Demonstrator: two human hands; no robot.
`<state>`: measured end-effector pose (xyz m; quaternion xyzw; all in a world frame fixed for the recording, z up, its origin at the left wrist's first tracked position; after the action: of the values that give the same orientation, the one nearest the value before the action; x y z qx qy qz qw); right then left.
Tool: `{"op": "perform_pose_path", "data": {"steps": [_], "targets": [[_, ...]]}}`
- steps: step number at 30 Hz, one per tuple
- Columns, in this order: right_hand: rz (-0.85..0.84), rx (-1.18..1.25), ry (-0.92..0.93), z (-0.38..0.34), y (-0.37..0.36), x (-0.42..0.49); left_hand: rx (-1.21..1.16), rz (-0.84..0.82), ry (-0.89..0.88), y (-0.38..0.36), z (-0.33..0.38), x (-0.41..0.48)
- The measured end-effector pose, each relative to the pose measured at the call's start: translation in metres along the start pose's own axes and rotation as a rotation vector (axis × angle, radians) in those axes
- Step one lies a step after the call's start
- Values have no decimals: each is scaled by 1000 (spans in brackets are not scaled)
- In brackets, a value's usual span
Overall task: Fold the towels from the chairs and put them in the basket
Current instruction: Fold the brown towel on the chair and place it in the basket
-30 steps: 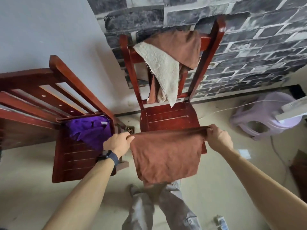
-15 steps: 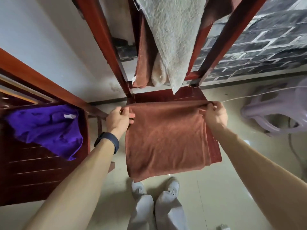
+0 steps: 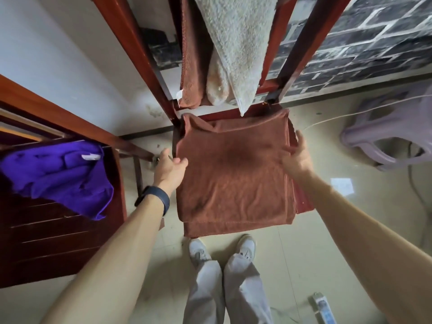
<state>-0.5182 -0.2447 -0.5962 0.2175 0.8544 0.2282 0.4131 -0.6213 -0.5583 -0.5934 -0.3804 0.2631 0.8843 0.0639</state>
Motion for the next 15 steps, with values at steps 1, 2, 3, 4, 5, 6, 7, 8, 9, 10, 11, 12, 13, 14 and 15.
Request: {"op": "perform_pose_path", "data": {"steps": [1,2,3,4,5,6,7,8,9,10,11,12,13,14,15], "targets": [[10,-34,-40,14,-4,-15,95,48,7,0,-14,-8],[27,-65,-102,30,-8,-31,160,90,18,0,-29,-18],[44,-86,-179,48,-13,-48,189,113,49,-2,-46,-28],[63,-94,-224,66,-19,-66,192,118,92,-6,-63,-36],[80,-93,-246,86,-25,-81,186,98,156,-10,-79,-45],[96,-92,-252,103,-31,-94,145,71,213,-14,-95,-50],[110,-87,-260,119,-36,-104,86,46,262,-17,-109,-54],[125,-61,-274,132,-41,-110,13,33,290,-19,-121,-54],[135,-15,-286,138,-44,-115,-52,21,318,-20,-129,-54],[139,26,-294,142,-46,-116,-113,4,335,-19,-138,-52],[141,57,-300,143,-47,-116,-154,-20,361,-19,-148,-49],[148,76,-304,144,-48,-112,-202,-44,378,-18,-155,-47],[150,88,-312,143,-47,-108,-232,-64,390,-18,-161,-46],[146,94,-331,143,-46,-103,-255,-62,394,-17,-163,-46],[132,105,-352,144,-46,-99,-268,-33,390,-15,-161,-50]]}}
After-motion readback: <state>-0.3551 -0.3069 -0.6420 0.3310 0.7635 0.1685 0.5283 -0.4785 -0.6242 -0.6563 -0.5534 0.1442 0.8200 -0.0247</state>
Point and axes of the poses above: each hand's wrist, its own x-axis towards the middle knuckle, its own y-axis out of the back of the hand, z = x × y, the point moved 2 cm from there along x, towards the middle knuckle, and after that the axes turned 5 degrees about -x, right-handed, at the moved point
